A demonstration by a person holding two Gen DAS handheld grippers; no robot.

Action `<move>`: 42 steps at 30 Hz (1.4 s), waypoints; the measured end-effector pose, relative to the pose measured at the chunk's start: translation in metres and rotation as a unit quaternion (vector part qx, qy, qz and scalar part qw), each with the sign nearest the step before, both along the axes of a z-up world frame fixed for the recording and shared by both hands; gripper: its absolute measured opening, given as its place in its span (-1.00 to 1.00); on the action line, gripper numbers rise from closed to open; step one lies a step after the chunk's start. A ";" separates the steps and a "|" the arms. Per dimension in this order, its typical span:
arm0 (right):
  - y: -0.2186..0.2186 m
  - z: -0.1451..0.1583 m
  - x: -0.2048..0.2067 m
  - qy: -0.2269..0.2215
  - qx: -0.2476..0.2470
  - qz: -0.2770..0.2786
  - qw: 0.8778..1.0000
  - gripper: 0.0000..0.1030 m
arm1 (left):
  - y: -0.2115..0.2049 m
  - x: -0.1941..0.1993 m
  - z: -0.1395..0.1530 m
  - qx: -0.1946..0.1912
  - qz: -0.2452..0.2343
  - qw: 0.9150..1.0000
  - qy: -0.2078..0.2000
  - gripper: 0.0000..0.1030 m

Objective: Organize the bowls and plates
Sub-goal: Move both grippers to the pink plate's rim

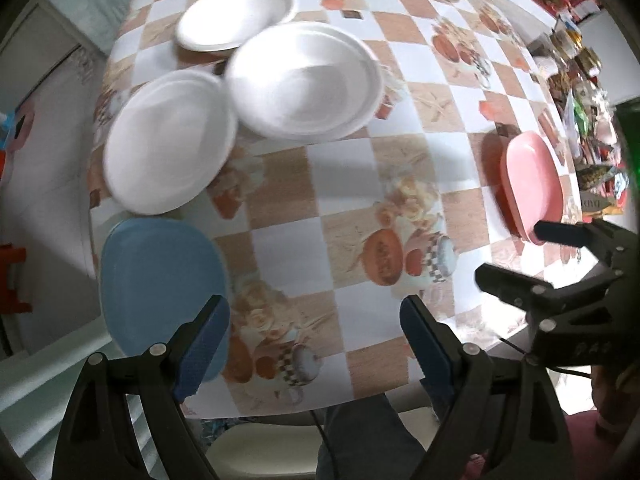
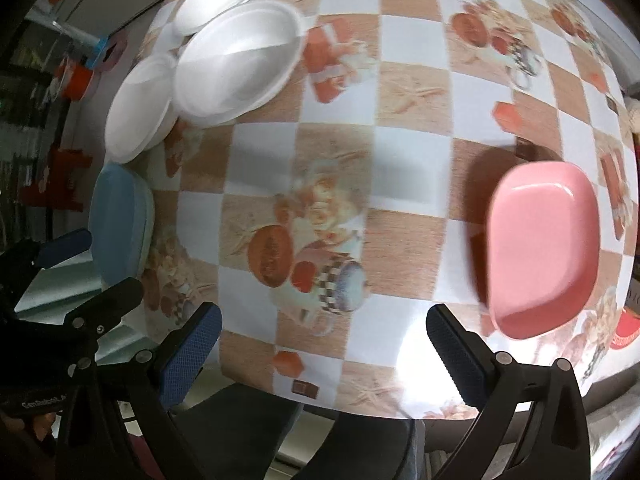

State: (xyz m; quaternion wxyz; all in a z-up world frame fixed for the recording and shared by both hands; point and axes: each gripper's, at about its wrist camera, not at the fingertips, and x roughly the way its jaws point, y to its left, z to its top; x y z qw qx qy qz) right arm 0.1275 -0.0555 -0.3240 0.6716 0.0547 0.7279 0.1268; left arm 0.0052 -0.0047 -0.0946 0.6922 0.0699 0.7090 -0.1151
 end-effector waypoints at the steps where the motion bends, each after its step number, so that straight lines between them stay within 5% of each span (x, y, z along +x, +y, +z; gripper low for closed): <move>1: -0.008 0.001 0.001 -0.003 -0.001 -0.008 1.000 1.00 | -0.006 0.001 -0.001 0.002 -0.005 1.000 0.003 0.74; 3: -0.015 0.000 0.000 -0.003 0.000 -0.017 1.000 1.00 | -0.019 0.003 -0.004 0.007 -0.017 1.000 0.010 0.80; 4: -0.024 0.000 0.001 -0.003 0.000 -0.027 1.000 1.00 | -0.024 0.002 -0.005 0.008 -0.022 1.000 0.013 0.98; 21: -0.167 -0.023 0.014 0.003 -0.062 -0.108 0.992 1.00 | -0.150 0.024 -0.041 0.016 -0.077 0.995 0.060 0.99; 30: -0.211 -0.045 0.030 0.003 -0.114 -0.089 0.989 1.00 | -0.214 0.050 -0.061 0.050 -0.087 0.994 0.046 0.99; 42: -0.206 -0.068 0.049 -0.010 -0.152 -0.017 0.988 1.00 | -0.239 0.068 -0.100 0.103 -0.040 0.992 0.053 0.99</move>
